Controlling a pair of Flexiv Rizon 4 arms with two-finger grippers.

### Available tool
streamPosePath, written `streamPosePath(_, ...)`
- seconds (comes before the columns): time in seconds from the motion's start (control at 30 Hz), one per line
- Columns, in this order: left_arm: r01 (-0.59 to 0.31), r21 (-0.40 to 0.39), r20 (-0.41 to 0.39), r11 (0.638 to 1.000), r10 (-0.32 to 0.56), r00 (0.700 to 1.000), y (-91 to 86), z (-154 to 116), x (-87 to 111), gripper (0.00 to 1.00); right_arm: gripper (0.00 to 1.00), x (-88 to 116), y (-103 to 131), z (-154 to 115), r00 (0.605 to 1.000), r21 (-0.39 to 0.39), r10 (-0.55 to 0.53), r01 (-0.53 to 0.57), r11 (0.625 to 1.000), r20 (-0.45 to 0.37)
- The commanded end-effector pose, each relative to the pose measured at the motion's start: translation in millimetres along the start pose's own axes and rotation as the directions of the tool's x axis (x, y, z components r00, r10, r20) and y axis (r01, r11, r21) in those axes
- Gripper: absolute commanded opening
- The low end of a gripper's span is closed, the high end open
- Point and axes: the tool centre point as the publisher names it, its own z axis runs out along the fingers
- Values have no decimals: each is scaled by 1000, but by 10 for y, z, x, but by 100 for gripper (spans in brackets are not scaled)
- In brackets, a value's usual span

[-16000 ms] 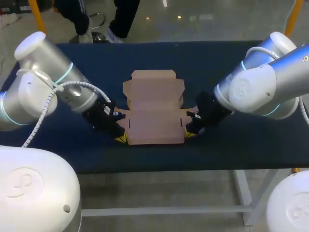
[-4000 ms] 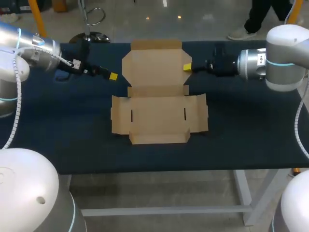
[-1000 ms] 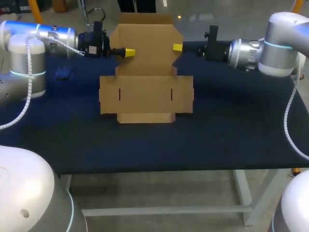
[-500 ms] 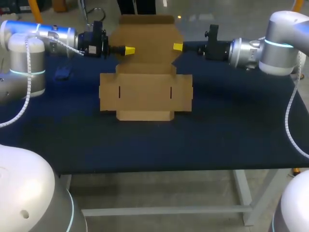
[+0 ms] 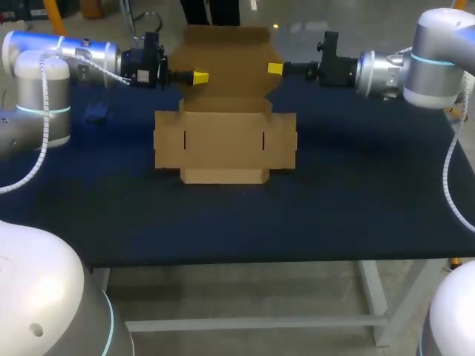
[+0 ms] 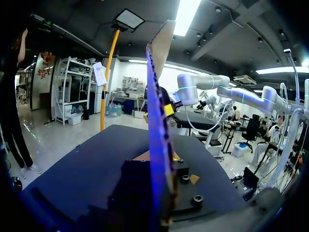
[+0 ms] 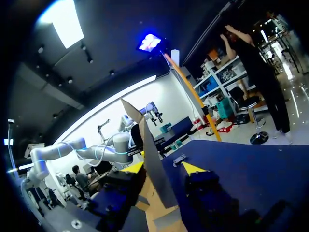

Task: Assemble the packaging by folding the flat box into shape, placing the metal phone stand inside, and closing the box properly

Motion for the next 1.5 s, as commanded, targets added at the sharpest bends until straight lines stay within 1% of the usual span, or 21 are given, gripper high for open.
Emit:
streamPosePath(0.03,2,10,-4,1000,-2,1000,-8,-28,-55,0,90,181,49,-153,999,28,-12,11,1000,46)
streamPosePath(0.13,10,29,0,1000,-10,1000,-25,-45,-87,0,85,276,38,-251,997,41,-31,28,999,76)
streamPosePath(0.23,16,48,3,999,-16,1000,-50,-56,-122,0,75,364,21,-366,993,51,-51,46,998,105)
streamPosePath(0.3,19,58,6,998,-19,1000,-70,-60,-137,0,71,412,5,-447,990,53,-62,56,997,124)
streamPosePath(0.33,17,64,9,998,-18,1000,-80,-61,-141,0,62,437,-7,-483,989,54,-67,60,997,132)
streamPosePath(0.4,17,72,11,997,-18,1000,-101,-63,-146,0,52,510,-54,-541,987,58,-75,67,996,142)
streamPosePath(0.53,13,72,14,997,-14,1000,-158,-39,-147,0,41,623,-140,-643,982,69,-90,79,994,167)
streamPosePath(0.63,6,64,15,998,-7,1000,-208,-20,-135,0,26,701,-192,-709,978,70,-100,89,994,183)
streamPosePath(0.67,3,60,15,998,-4,1000,-222,-16,-130,0,19,730,-210,-736,977,69,-103,91,993,187)
streamPosePath(0.73,0,54,16,999,-1,1000,-242,-4,-122,0,0,785,-242,-785,973,64,-112,101,993,203)
streamPosePath(1.0,-3,42,25,999,2,1000,-278,11,-99,0,0,1031,-403,-934,946,92,-185,166,982,265)
streamPosePath(1.03,-3,43,26,999,1,1000,-280,10,-97,0,0,1063,-430,-949,941,104,-201,178,978,272)
streamPosePath(1.1,10,46,15,999,-10,1000,-283,11,-94,0,0,1148,-516,-962,922,160,-261,223,962,287)
streamPosePath(1.13,24,34,-1,999,-24,1000,-283,10,-93,0,0,1180,-557,-955,921,193,-273,225,955,277)
streamPosePath(1.5,24,34,-1,999,-24,1000,-283,10,-93,0,0,1180,-557,-955,921,193,-273,225,955,277)
